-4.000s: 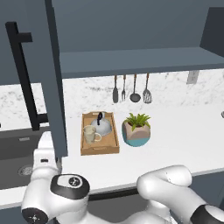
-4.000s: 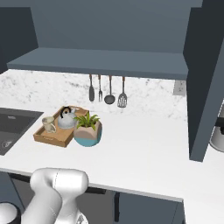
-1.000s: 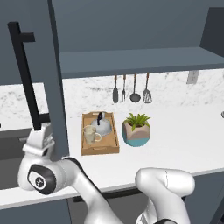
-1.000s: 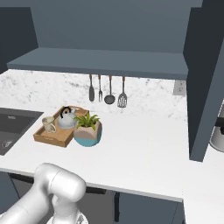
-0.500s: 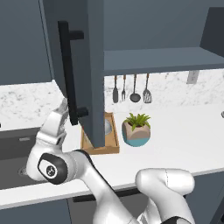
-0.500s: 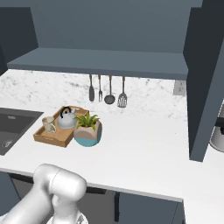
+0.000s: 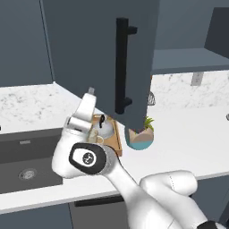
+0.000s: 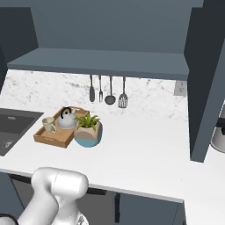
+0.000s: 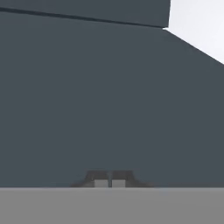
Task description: Pick the kettle from the counter and place it on the tray. Then pick the mug from the cabinet and place it on the tray. Then close the cabinet doors.
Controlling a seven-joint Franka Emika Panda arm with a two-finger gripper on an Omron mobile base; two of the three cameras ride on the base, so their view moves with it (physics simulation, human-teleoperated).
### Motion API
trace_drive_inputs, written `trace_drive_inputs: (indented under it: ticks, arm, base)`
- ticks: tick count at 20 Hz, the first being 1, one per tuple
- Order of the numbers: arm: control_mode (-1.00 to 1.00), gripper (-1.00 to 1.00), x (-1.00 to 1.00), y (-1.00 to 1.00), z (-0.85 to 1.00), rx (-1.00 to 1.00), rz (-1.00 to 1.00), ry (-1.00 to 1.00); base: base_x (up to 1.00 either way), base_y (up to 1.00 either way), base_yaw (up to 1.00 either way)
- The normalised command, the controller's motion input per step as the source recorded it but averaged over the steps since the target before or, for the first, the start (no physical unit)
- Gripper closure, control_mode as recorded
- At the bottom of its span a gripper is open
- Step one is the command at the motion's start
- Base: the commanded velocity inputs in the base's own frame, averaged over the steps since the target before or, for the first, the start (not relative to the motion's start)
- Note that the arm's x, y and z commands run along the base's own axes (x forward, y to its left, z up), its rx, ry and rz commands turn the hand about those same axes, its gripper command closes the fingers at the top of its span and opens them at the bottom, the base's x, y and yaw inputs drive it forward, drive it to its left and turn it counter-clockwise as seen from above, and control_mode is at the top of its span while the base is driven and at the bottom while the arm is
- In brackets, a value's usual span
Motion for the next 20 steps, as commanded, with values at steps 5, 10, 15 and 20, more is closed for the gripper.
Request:
trace_drive_inputs:
  ticks: [5,10,15,20]
  arm:
    - [-1.00,1.00,0.10,-0.80,0.41,0.00,0.25,0.39]
    - [-1.00,1.00,0.20,-0.79,0.39,0.00,0.25,0.47]
    - [-1.00,1.00,0.42,-0.64,0.21,0.07,0.23,0.44]
    - [-1.00,1.00,0.76,-0.19,0.01,0.09,0.11,0.37]
  base:
    - [0.00,0.00,0.00]
    - [0.00,0.00,0.00]
    - [0.00,0.00,0.00]
    - [0.00,0.00,0.00]
